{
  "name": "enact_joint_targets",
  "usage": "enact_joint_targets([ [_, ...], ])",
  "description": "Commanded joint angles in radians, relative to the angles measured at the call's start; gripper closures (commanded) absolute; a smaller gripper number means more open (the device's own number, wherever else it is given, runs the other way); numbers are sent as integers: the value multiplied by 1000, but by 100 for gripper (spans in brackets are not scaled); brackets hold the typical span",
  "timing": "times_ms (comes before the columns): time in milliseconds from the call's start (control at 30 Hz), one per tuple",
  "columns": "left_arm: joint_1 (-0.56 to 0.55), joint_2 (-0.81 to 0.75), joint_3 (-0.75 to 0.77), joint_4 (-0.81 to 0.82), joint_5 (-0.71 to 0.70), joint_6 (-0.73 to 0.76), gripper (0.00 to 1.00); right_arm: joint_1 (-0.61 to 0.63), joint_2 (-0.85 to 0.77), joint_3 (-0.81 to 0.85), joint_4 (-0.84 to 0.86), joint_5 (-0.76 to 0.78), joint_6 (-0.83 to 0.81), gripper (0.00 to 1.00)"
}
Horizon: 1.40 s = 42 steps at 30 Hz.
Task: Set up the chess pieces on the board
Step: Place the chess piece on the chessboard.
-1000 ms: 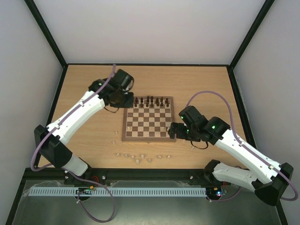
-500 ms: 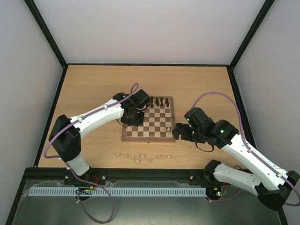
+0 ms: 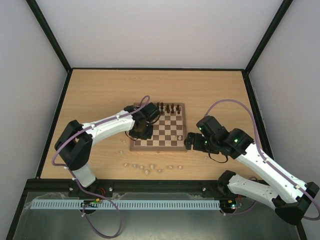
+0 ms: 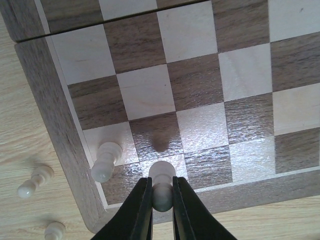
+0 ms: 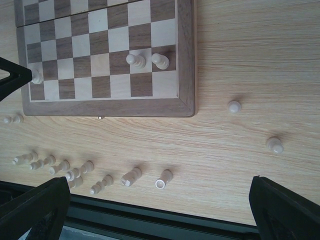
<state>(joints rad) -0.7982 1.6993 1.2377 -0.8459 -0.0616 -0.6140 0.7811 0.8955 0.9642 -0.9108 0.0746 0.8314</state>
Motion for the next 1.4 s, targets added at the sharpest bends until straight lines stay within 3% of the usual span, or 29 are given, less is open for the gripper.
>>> enact_joint_targets([
  [0, -5, 12, -32, 50, -19, -8, 96, 4, -10, -19, -30, -9, 11, 1],
  [633, -3, 56, -37, 72, -62, -3, 92, 4, -11, -43, -14, -17, 4, 1],
  [1133, -2, 47, -13, 60, -79, 0, 73, 4, -7, -45, -6, -23, 1, 1],
  [1300, -2, -19, 98, -36, -95, -4, 72, 4, -4, -41, -6, -25, 0, 1],
  [1367, 0, -63, 165, -94, -126, -11, 64, 4, 2, -40, -5, -26, -2, 1],
])
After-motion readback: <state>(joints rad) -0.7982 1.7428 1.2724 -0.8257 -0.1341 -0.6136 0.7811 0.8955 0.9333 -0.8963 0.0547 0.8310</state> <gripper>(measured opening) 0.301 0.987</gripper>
